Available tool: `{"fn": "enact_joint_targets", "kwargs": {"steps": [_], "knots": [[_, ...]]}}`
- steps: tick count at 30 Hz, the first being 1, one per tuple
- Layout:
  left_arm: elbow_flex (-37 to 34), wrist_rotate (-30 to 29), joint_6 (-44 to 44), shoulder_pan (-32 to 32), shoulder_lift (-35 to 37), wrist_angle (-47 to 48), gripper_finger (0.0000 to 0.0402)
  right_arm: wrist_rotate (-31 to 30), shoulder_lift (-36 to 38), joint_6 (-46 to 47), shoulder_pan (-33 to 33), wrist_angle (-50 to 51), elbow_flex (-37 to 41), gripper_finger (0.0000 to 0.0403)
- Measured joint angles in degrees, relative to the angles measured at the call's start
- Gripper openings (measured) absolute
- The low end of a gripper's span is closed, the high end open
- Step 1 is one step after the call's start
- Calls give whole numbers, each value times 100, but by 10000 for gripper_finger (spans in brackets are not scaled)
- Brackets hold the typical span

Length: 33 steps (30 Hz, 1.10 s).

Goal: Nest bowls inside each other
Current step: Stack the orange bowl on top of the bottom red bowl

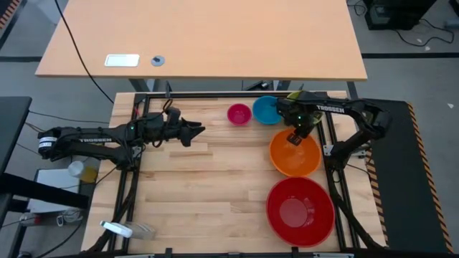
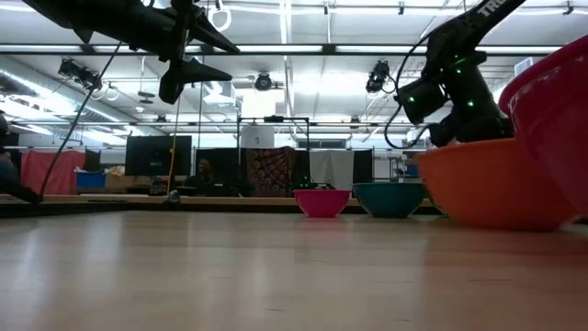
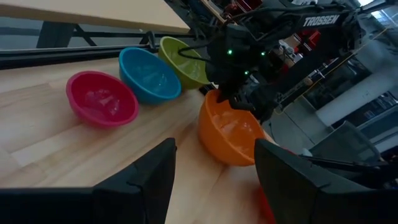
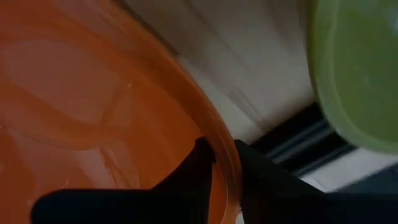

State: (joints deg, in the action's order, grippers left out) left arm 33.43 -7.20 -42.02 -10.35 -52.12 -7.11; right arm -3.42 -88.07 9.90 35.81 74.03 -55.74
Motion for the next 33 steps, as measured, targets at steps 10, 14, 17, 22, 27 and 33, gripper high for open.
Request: {"fn": "enact_joint_targets", "kwargs": {"steps": [10,14,17,22,27,33], "knots": [[0,-9,39,-42,0,-1,220,995,41,448,-63,-909,-599,30],[0,-11,68,-42,0,-3,220,1207,41,694,-221,-1175,-802,23],[0,-11,78,-42,0,-47,220,1367,41,933,-354,-1465,-901,27],[-1,-98,311,-42,1,-332,220,2259,41,1183,-533,-1915,-912,28],[0,-382,575,-42,4,-587,220,3035,41,1305,-798,-1947,-957,26],[0,-640,558,-46,4,-579,220,3167,41,829,-1503,-1052,-1537,32]]}}
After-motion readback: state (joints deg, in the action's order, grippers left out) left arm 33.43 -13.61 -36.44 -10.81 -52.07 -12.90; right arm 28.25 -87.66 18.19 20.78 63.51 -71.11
